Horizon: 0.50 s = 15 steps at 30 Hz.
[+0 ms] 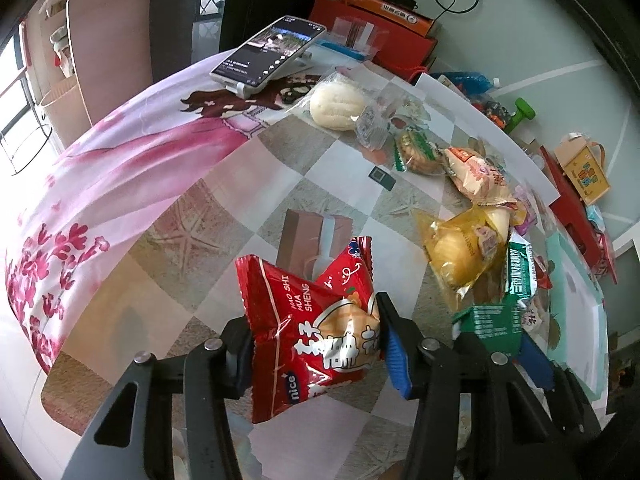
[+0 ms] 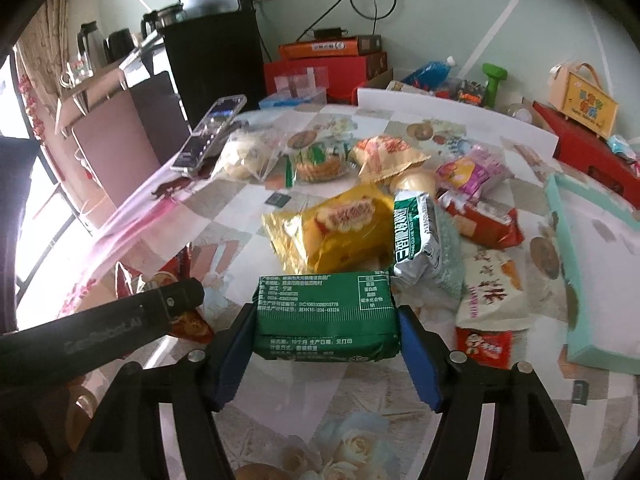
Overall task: Organize snacks
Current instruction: 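Lift the red chip bag with the left tool while the right tool grasps the green biscuit pack, then carry both packs over the tray and release them inside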
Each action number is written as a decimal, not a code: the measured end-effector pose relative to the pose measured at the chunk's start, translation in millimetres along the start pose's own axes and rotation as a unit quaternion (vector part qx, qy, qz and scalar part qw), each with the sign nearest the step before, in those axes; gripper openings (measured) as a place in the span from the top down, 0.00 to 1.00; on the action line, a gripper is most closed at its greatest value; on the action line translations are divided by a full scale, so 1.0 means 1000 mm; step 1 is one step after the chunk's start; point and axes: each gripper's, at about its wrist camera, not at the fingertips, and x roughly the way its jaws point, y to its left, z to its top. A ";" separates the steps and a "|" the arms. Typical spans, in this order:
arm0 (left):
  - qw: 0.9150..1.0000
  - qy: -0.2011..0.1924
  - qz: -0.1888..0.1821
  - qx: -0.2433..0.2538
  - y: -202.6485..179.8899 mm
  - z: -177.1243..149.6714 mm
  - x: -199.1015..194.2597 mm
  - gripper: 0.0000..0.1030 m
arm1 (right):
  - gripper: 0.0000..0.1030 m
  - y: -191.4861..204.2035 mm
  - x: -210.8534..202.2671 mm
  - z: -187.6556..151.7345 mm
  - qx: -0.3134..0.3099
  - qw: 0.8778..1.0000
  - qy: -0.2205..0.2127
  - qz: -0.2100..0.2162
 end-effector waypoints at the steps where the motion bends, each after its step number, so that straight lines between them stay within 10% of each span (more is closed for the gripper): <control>1: 1.000 -0.002 0.001 0.001 -0.002 0.000 -0.001 0.47 | 0.31 -0.002 -0.003 0.001 0.002 1.000 -0.004 0.000; 15: 0.996 -0.034 -0.027 0.084 -0.080 0.006 -0.023 0.47 | 0.31 -0.082 -0.057 0.019 0.083 0.992 -0.081 -0.056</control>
